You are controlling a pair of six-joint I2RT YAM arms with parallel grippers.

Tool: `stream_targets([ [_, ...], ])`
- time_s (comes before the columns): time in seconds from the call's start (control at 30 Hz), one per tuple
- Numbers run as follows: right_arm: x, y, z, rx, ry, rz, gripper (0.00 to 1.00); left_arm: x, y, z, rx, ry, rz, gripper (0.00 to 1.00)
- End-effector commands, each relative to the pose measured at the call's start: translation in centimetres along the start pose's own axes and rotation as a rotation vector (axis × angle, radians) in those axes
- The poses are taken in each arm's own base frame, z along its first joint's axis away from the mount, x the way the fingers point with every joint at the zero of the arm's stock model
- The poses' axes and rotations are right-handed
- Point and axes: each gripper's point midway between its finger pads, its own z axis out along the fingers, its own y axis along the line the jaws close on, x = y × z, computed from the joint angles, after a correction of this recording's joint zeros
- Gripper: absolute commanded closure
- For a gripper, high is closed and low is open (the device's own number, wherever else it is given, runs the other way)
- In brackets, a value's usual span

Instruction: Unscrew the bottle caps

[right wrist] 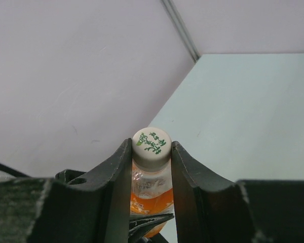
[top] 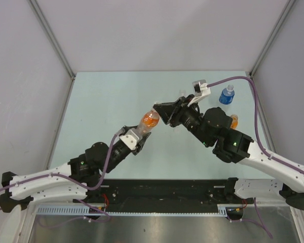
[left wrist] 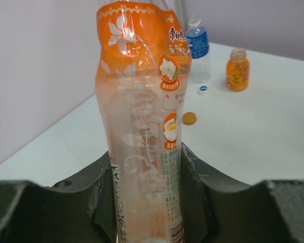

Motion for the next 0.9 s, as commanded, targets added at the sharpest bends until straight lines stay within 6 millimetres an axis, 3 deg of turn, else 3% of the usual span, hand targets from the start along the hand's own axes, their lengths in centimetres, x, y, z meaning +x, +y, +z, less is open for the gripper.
stream_targets([
  [0.0,-2.5,2.5,-1.0,-0.137,-0.053,-0.075,1.00,-5.9,-3.4,-2.3,0.280,-0.146,-0.135,1.00],
  [0.07,-3.3,3.3,-1.6,-0.201,-0.070,-0.079,1.00,-7.3,-4.4,-3.4,0.371,-0.169,-0.163,1.00],
  [0.33,-2.8,5.8,-4.3,-0.492,-0.022,-0.159,1.00,-11.2,-7.0,-6.4,0.643,-0.206,-0.270,1.00],
  [0.4,-2.3,6.6,-5.1,-0.573,0.002,-0.186,1.00,-11.5,-8.2,-7.2,0.741,-0.197,-0.302,1.00],
  [0.57,-1.5,8.7,-7.8,-0.770,0.036,-0.253,1.00,-12.2,-9.0,-7.8,0.895,-0.192,-0.381,1.00],
  [0.87,0.1,10.1,-10.9,-0.984,0.109,-0.324,1.00,-12.9,-10.0,-7.9,1.073,-0.187,-0.446,1.00],
])
